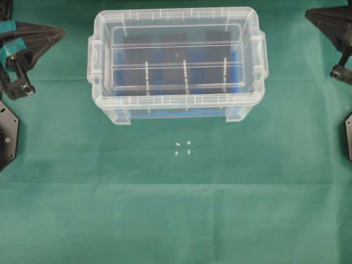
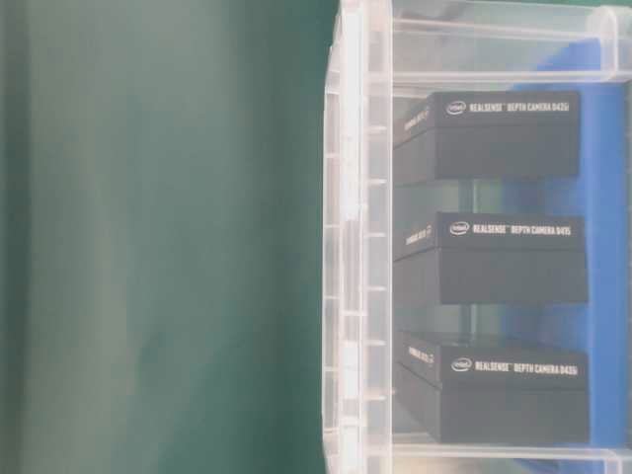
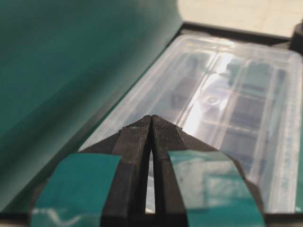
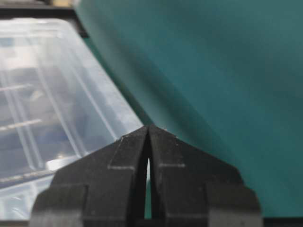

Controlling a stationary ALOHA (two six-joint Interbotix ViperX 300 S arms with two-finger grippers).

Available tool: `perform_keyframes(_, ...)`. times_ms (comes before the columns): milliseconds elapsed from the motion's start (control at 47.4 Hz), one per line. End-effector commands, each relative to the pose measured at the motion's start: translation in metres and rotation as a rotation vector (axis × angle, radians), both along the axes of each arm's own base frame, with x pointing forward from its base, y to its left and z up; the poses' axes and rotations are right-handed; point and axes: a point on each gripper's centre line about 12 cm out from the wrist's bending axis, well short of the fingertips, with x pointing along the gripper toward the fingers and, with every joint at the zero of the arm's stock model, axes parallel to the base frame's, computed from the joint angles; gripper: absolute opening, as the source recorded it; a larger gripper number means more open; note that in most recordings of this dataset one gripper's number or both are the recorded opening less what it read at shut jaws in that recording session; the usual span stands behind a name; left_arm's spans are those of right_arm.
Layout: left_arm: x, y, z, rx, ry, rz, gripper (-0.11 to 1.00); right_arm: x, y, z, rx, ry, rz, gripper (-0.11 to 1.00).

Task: Clamp the lid of the box with both arms, then lift and open it.
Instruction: 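Raise both grippers from rest and turn them toward the box ends, then move both grippers to the lid's left and right edges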

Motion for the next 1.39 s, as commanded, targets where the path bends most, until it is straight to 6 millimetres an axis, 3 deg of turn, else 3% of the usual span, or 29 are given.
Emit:
perform_keyframes(0,0.002,0.003,0.007,-0.003,0.003,0.009,0.02,0.001,-0.006,0.007,0.002,-0.003,-0.02,0.0)
perform_keyframes(443,-0.005,0.0,-0.025,-0.241,0.314,0.03,0.02,0.001,-0.012,-0.039,0.273,0.411,-0.059,0.0)
perform_keyframes(865,-0.026,-0.006,-0.057,-0.505,0.572,0.113,0.02,0.003,-0.015,-0.088,0.52,0.763,-0.085,0.0)
perform_keyframes(1371,-0.028,-0.008,-0.068,-0.51,0.7,0.106,0.02,0.004,-0.016,-0.09,0.526,0.828,-0.076,0.0)
